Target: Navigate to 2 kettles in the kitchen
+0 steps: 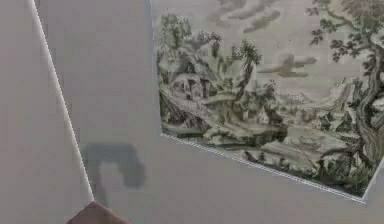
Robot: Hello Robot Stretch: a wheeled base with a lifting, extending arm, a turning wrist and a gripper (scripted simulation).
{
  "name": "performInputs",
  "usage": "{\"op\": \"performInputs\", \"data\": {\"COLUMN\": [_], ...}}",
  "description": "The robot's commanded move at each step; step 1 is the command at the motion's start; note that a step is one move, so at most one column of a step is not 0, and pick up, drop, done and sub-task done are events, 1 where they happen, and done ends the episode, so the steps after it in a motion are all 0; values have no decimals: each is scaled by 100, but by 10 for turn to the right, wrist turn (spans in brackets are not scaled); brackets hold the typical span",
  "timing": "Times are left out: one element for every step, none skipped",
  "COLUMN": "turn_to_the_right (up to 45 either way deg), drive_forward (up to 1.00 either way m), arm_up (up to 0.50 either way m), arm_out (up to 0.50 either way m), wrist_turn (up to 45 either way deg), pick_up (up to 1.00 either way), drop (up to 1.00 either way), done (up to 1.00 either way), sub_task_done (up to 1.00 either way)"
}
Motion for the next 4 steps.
{"op": "performInputs", "data": {"turn_to_the_right": [-450,-390,-30,0], "drive_forward": [0,0,0,100], "arm_up": [0,0,0,0], "arm_out": [0,0,0,0], "wrist_turn": [0,0,0,0], "pick_up": [0,0,0,0], "drop": [0,0,0,0], "done": [0,0,0,0], "sub_task_done": [0,0,0,0]}}
